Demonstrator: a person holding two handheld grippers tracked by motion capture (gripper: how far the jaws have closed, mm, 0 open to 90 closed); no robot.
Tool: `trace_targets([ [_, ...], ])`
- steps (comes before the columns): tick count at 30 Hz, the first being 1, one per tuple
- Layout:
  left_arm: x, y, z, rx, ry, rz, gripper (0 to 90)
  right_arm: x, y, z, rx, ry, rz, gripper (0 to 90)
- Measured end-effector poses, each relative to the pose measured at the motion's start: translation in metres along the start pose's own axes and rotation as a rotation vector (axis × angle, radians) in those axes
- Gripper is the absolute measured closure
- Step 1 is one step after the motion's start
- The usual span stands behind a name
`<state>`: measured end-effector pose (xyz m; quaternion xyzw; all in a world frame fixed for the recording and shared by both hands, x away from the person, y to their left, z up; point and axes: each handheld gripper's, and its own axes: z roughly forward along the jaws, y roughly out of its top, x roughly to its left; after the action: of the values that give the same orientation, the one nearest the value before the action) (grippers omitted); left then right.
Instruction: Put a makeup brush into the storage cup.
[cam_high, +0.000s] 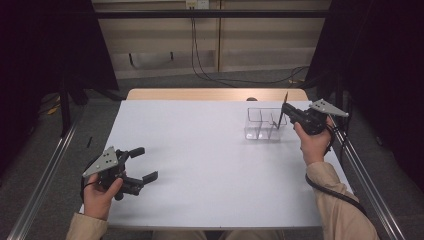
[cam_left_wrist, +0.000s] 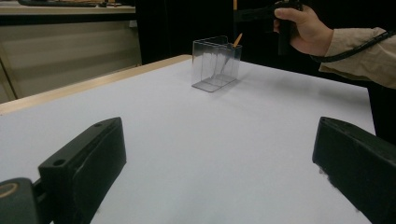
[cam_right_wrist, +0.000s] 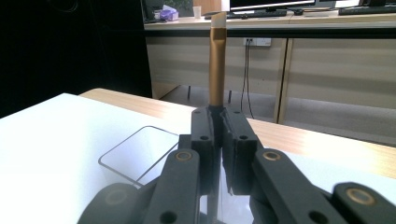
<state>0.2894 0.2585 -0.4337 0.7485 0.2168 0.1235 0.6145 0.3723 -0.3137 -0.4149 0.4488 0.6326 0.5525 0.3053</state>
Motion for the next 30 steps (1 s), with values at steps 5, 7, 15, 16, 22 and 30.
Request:
trace_targets([
  [5, -0.0001, 0.0002, -0.0001, 0.000, 0.001, 0.001, 2.7, -0.0003, -0.0017, -0.0002, 0.000, 0.000, 0.002, 84.2],
  [7, -0.0001, 0.0003, -0.0003, -0.001, 0.001, 0.000, 2.7, -0.0002, -0.0021, -0.0004, 0.000, -0.002, 0.002, 84.1],
  [15, -0.0005, 0.0004, -0.0002, 0.000, 0.000, -0.002, 2.7, 0.0006, -0.0032, -0.0010, 0.006, 0.002, -0.001, 84.0],
  [16, -0.0005, 0.0005, -0.0002, -0.002, 0.000, -0.003, 2.7, 0.0007, -0.0035, -0.0009, 0.005, 0.001, -0.003, 84.0],
  [22, -0.0008, 0.0006, -0.0001, -0.002, 0.000, -0.004, 2.8, 0.0010, -0.0053, -0.0003, 0.009, 0.003, 0.012, 81.7],
  [30, -0.0009, 0.0008, -0.0002, -0.003, -0.001, -0.003, 2.7, 0.0025, -0.0052, 0.0011, -0.005, -0.008, 0.036, 55.6],
])
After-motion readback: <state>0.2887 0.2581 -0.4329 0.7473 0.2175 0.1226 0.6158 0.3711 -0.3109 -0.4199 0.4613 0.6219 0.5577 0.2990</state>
